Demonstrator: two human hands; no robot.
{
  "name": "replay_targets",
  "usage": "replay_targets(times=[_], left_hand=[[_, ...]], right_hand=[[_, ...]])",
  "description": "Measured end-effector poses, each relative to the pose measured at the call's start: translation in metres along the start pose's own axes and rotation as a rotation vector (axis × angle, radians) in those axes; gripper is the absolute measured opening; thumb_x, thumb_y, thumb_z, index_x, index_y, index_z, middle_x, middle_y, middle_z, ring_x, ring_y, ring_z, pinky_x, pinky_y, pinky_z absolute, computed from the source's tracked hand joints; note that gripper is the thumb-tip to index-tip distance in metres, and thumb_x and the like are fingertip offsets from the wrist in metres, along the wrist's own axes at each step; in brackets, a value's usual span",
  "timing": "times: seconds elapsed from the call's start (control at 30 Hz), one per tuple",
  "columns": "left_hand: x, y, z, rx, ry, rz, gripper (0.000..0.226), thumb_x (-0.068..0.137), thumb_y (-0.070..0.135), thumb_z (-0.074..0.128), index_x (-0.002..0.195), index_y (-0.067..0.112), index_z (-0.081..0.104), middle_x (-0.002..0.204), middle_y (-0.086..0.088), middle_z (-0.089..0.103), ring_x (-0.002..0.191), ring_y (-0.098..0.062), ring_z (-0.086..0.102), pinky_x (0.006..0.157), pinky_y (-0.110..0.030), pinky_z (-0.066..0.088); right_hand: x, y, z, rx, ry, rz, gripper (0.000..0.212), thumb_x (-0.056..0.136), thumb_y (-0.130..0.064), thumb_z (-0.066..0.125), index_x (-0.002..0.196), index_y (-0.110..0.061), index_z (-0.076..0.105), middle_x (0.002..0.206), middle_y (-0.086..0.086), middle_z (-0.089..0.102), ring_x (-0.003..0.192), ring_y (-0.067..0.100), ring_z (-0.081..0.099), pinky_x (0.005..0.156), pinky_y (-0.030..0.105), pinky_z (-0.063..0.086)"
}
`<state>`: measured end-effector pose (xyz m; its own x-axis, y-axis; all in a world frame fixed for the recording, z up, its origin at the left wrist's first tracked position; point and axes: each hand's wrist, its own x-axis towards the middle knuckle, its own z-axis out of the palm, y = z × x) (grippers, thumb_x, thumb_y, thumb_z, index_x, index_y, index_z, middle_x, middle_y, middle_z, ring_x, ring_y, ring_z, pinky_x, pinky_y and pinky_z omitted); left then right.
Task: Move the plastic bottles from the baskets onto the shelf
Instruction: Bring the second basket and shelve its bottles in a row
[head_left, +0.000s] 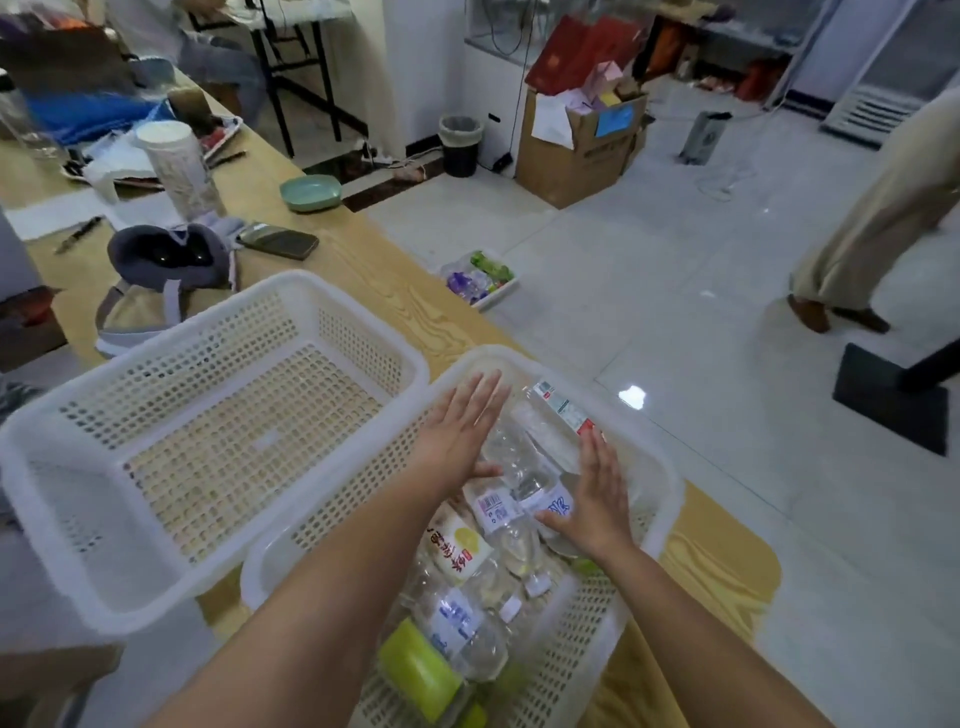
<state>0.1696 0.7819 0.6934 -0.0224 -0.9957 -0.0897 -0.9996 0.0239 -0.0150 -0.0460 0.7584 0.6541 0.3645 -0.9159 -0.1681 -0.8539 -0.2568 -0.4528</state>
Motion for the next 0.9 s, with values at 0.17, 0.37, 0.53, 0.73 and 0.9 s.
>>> replay_targets(times=[0.17, 0.37, 0.53, 0.73, 0.9], left_hand=[[0.047, 0.034, -0.013, -0.043, -0.015, 0.19, 0.088, 0.095, 0.048, 0.047, 0.152, 0.018, -0.012, 0.162, 0.0, -0.008, 0.149, -0.021, -0.008, 0.12, -0.035, 0.004], [0.063, 0.046, -0.025, 0.009, -0.024, 0.152, 0.074, 0.086, 0.02, 0.067, 0.146, 0.013, 0.024, 0.152, -0.005, 0.019, 0.139, -0.03, 0.018, 0.106, -0.035, 0.027], [0.063, 0.044, -0.028, 0.035, -0.015, 0.122, 0.071, 0.082, 0.02, 0.071, 0.139, 0.013, 0.03, 0.144, -0.005, 0.03, 0.132, -0.028, 0.027, 0.102, -0.033, 0.029], [0.05, 0.041, -0.031, -0.001, -0.017, 0.091, 0.076, 0.079, 0.029, 0.076, 0.137, 0.012, 0.029, 0.135, -0.003, 0.042, 0.127, -0.024, 0.035, 0.102, -0.031, 0.03], [0.031, 0.034, -0.035, 0.052, -0.033, 0.066, 0.072, 0.085, 0.038, 0.068, 0.141, 0.011, 0.03, 0.142, -0.004, 0.032, 0.135, -0.027, 0.024, 0.106, -0.035, 0.027]], right_hand=[[0.001, 0.003, 0.004, -0.016, 0.02, -0.017, 0.13, 0.065, -0.053, 0.078, 0.149, -0.025, -0.017, 0.157, -0.009, -0.022, 0.144, 0.014, -0.021, 0.117, 0.038, -0.006], [-0.001, 0.004, 0.005, -0.088, 0.025, -0.056, 0.127, 0.068, -0.056, 0.074, 0.147, -0.026, -0.021, 0.152, -0.013, -0.029, 0.141, 0.012, -0.026, 0.114, 0.033, -0.012], [-0.014, 0.0, 0.013, -0.179, 0.075, -0.054, 0.121, 0.07, -0.062, 0.064, 0.149, -0.025, -0.02, 0.157, -0.007, -0.021, 0.145, 0.021, -0.017, 0.118, 0.039, -0.002], [-0.023, -0.003, 0.019, -0.205, 0.082, -0.083, 0.123, 0.072, -0.061, 0.066, 0.146, -0.027, -0.026, 0.157, -0.006, -0.023, 0.145, 0.023, -0.019, 0.117, 0.038, 0.005], [-0.03, -0.007, 0.017, -0.141, 0.059, -0.095, 0.122, 0.08, -0.045, 0.07, 0.14, -0.036, -0.035, 0.153, -0.014, -0.033, 0.146, 0.018, -0.016, 0.119, 0.037, 0.019]])
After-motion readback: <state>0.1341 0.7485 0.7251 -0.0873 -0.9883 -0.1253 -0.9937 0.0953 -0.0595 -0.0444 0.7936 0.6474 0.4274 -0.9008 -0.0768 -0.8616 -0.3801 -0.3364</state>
